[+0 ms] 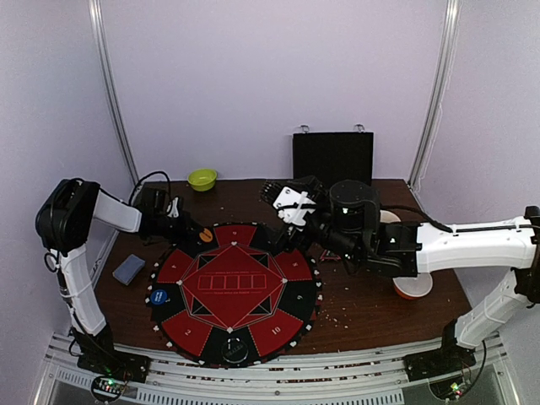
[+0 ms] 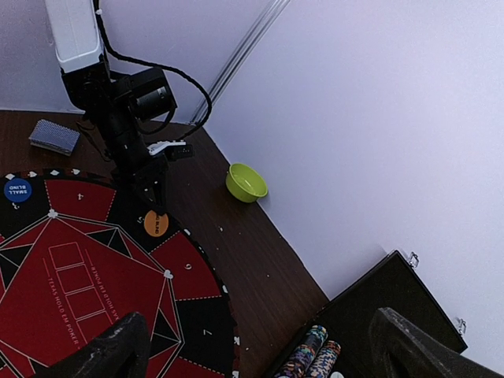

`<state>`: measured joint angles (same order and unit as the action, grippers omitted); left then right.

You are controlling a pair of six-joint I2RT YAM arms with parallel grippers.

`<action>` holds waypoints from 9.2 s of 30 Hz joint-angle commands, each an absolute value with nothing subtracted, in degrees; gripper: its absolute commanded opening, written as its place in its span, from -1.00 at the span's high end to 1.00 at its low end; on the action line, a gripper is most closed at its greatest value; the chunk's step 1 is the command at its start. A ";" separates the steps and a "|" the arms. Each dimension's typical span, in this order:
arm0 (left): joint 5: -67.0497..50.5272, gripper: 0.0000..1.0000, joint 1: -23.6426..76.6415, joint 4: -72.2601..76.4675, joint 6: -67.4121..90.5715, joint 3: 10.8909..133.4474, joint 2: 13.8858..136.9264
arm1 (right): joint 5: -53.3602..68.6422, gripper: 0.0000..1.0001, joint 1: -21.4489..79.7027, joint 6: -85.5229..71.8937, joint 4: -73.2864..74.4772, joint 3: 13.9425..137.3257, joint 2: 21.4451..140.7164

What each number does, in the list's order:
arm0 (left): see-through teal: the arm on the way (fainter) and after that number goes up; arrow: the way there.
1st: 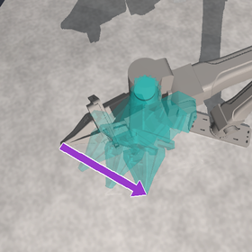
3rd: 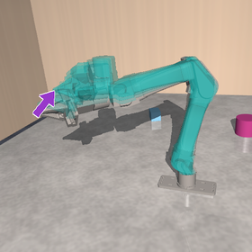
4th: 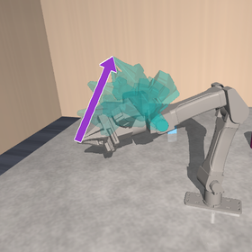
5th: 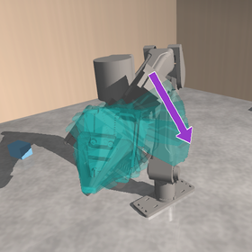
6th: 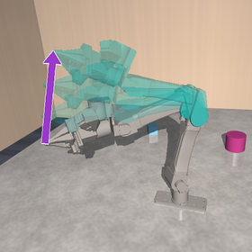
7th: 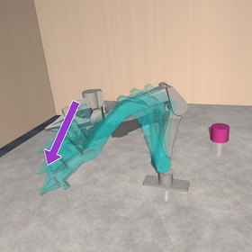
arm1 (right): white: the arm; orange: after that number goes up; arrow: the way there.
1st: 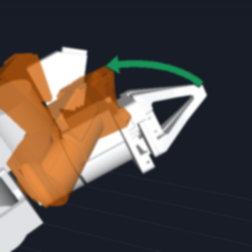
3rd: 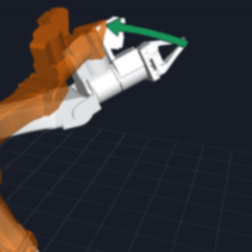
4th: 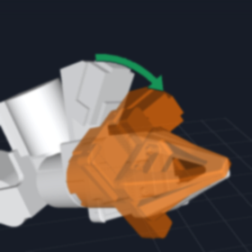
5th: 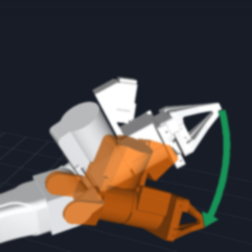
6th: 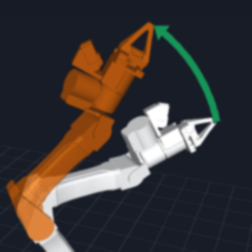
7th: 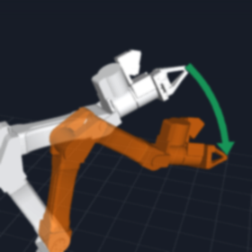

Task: Distribute texas hold em gaming equipment
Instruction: Place the big blind button at position 5, then pick up the pile of poker chips from the chip case, then pass from the right arm to the left

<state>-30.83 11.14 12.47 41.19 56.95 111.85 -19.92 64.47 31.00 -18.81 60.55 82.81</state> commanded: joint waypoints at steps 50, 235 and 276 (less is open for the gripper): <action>-5.35 -0.74 12.19 -13.96 10.33 63.45 85.49 | 6.82 -0.47 28.65 47.27 45.70 120.47 131.01; -18.52 -0.56 23.84 -8.18 -8.46 62.64 74.73 | 13.15 1.00 32.62 -13.82 35.10 112.22 111.17; -5.42 -0.10 48.78 -7.32 -32.20 63.47 85.79 | 40.95 1.00 47.29 -50.50 0.20 84.90 104.86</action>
